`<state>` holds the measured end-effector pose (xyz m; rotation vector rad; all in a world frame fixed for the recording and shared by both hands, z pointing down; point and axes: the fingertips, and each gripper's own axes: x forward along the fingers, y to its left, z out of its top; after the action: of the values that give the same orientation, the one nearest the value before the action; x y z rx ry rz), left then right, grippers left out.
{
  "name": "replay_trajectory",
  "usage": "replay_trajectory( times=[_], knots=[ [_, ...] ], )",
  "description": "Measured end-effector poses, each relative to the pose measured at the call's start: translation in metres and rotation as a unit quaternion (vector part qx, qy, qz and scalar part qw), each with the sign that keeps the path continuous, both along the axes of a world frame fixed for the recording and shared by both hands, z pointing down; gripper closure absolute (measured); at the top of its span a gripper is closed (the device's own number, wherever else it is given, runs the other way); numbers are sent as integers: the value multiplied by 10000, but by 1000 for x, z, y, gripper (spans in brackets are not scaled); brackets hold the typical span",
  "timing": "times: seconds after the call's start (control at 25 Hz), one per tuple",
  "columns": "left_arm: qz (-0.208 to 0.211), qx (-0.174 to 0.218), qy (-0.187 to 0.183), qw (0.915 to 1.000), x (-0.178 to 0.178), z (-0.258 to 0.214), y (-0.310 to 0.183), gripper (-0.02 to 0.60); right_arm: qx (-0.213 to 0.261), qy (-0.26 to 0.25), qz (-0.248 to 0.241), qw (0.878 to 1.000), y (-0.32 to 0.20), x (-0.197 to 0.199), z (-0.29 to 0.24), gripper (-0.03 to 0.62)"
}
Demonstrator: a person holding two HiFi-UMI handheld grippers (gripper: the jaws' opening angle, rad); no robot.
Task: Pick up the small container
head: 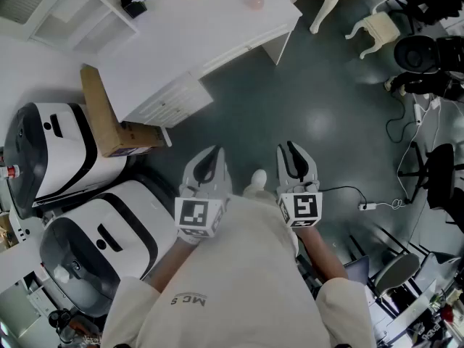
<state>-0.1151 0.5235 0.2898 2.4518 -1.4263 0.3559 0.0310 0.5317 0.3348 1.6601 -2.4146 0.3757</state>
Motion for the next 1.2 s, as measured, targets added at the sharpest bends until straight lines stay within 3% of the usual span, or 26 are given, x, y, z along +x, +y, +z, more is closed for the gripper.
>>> replay_trajectory(
  times=[0.16,0.28,0.56,0.76,1.0,1.2],
  knots=[
    [-107,185,48,9998,20,-9,18,581,201,10,-99,9997,17,16,-13,525],
    [-185,251,91,9995,27,-15,27,581,293,57,-78,9995,27,26,-21,592],
    [-266,291,91,9992,41,-15,40,581,522,-17,-201,9984,41,39,-38,594],
    [-235,254,100,9993,61,-10,41,581,373,-222,-262,9987,44,56,-35,594],
    [-201,189,110,9996,72,-5,21,581,267,-270,-146,9992,27,70,-29,594],
    [-156,172,148,9996,76,1,-33,581,246,-236,-146,9993,-28,73,-25,594]
  ],
)
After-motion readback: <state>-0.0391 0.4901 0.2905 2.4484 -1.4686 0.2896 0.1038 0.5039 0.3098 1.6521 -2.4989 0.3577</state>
